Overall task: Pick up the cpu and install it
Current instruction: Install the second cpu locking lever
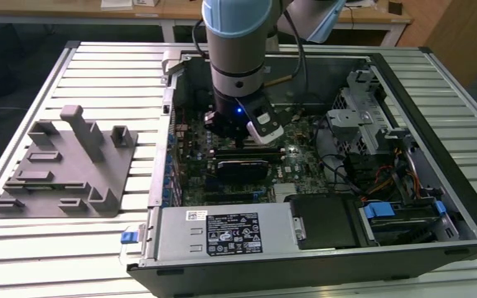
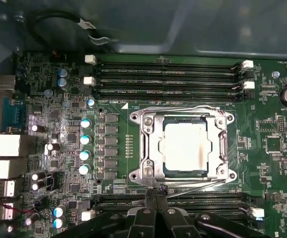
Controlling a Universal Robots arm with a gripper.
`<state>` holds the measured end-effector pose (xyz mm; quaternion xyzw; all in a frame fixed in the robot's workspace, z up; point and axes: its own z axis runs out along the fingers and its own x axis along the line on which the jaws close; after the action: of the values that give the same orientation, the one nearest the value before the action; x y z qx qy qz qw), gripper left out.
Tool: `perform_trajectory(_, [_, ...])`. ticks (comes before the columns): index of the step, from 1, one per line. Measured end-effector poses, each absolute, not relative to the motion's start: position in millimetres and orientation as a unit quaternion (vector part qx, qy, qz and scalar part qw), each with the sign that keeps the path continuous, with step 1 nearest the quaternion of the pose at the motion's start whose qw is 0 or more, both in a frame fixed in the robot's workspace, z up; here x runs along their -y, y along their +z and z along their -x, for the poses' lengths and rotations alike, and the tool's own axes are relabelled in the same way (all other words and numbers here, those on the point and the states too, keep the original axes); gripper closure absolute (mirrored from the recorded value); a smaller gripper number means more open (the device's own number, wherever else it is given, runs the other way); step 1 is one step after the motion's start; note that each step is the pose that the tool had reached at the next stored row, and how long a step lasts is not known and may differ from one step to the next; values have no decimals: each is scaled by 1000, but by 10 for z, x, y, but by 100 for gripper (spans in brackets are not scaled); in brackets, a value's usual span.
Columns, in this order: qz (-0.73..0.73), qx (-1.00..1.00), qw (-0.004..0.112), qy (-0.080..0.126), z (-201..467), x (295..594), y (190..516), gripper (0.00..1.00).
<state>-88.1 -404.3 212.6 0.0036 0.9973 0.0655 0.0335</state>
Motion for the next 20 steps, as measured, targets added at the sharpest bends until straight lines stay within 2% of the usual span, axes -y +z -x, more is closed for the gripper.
perform_trajectory(11, [-5,-994,33,101,901,4166,2096,89])
perform_trajectory(20, [-5,-993,33,113,941,4208,2037,89])
